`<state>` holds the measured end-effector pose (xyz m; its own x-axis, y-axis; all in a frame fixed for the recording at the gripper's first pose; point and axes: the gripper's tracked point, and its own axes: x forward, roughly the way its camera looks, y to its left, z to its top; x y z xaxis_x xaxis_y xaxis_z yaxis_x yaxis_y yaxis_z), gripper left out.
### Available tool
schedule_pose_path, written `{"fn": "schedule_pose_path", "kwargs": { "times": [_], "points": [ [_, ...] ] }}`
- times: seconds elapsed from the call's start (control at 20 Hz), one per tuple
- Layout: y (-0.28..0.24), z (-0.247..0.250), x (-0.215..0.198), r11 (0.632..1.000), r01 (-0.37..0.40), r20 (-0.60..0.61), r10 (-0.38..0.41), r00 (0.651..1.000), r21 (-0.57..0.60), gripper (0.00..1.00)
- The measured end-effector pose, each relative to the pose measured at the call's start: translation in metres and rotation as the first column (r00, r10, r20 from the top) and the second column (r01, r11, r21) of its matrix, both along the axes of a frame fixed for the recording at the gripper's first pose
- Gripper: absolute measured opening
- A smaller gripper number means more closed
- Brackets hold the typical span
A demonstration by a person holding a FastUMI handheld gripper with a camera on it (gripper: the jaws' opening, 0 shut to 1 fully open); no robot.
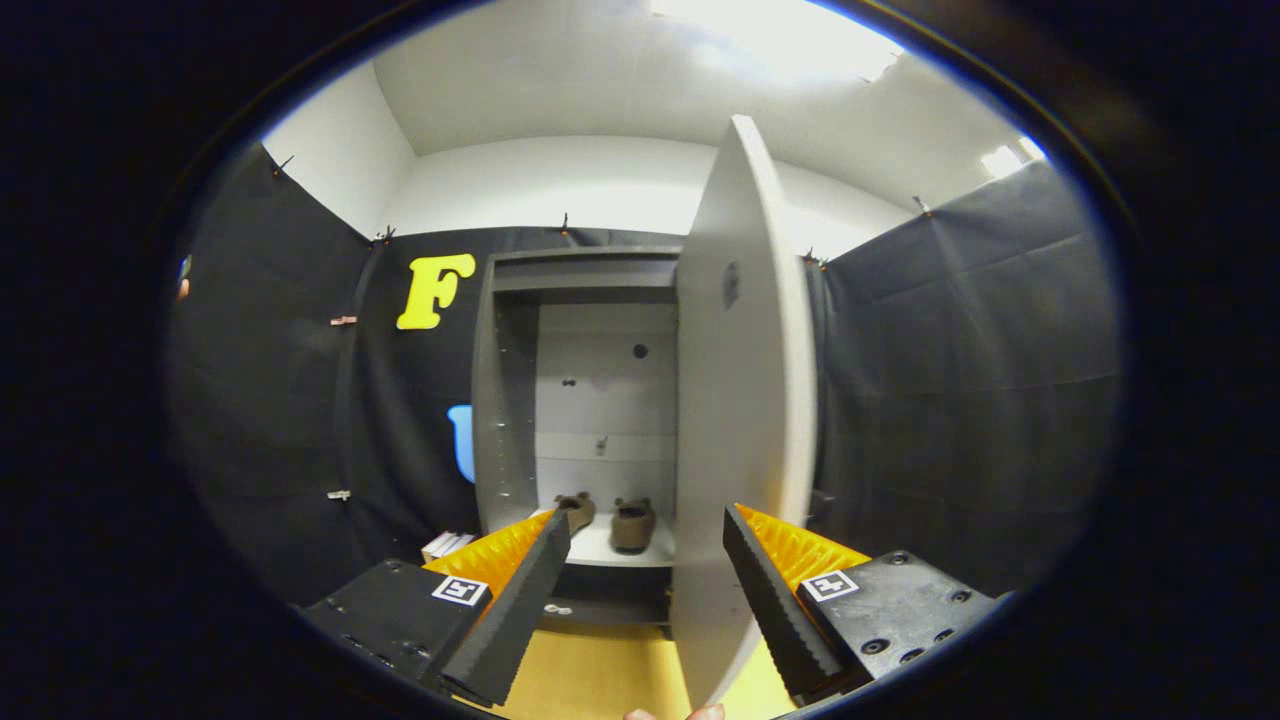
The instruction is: Open the shoe cabinet door, grab the shoes and put them into the shoe cabinet, then close the shoe cabinet door.
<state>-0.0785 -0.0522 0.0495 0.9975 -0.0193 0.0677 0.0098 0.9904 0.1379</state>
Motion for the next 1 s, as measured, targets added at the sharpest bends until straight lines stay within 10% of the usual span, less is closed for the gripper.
{"fn": "schedule_pose_path", "kwargs": {
  "times": [0.55, 1.0],
  "points": [
    [-0.161, -0.043, -0.036, 0.951, 0.309, -0.1, -0.305, 0.947, 0.023, 0.97],
    [-0.192, -0.098, 0.022, 0.95, 0.311, -0.193, -0.309, 0.931, -0.023, 0.98]
  ]
}}
